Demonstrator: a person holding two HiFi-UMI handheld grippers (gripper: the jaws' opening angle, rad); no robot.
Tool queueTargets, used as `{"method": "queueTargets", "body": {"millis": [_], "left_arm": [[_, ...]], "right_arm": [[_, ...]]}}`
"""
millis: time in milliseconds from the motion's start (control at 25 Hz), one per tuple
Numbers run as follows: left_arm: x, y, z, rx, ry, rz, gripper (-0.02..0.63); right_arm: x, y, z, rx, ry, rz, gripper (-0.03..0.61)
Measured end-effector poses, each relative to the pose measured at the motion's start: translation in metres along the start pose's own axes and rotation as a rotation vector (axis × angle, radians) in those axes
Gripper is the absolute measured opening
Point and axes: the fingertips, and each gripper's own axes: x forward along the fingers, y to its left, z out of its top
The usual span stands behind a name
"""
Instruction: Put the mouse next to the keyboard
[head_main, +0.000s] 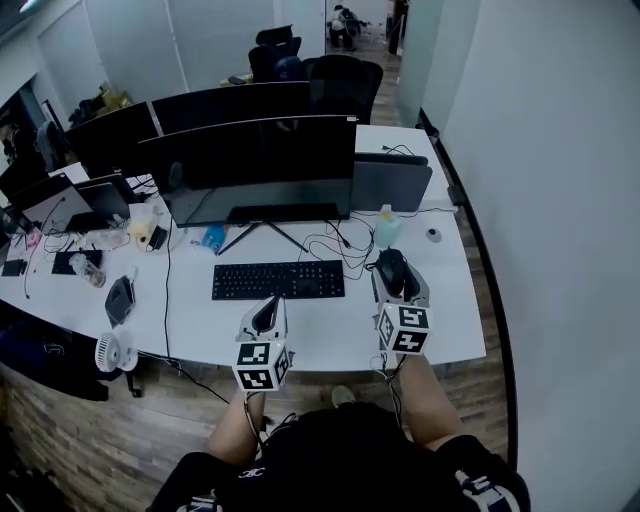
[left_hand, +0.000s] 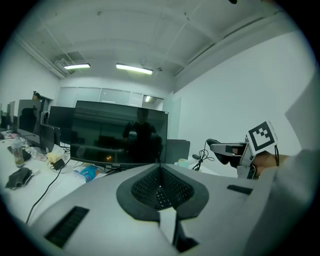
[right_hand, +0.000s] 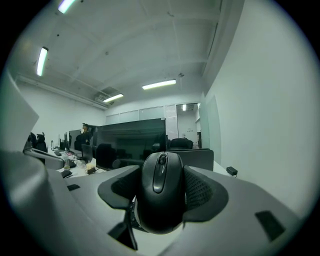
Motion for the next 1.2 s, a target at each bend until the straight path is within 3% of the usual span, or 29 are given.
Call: {"method": "queueTargets", "body": {"millis": [520, 720, 1200], "left_arm": [[0.057, 0.036, -0.02, -0.043, 0.064, 0.119, 0.012], [0.07, 0.057, -0.027, -0.061, 0.075, 0.16, 0.012], [0.079, 0.073, -0.033, -0.08, 0.091, 0.188, 0.012]], "right_arm": [[0.129, -0.02, -0.055, -0.015, 0.154, 0.072, 0.285], [0.163, -0.019, -0.084, 0.023, 0.208, 0.087, 0.285], [0.176, -0.009, -0.166, 0.016, 0.388, 0.105, 0.285]]}}
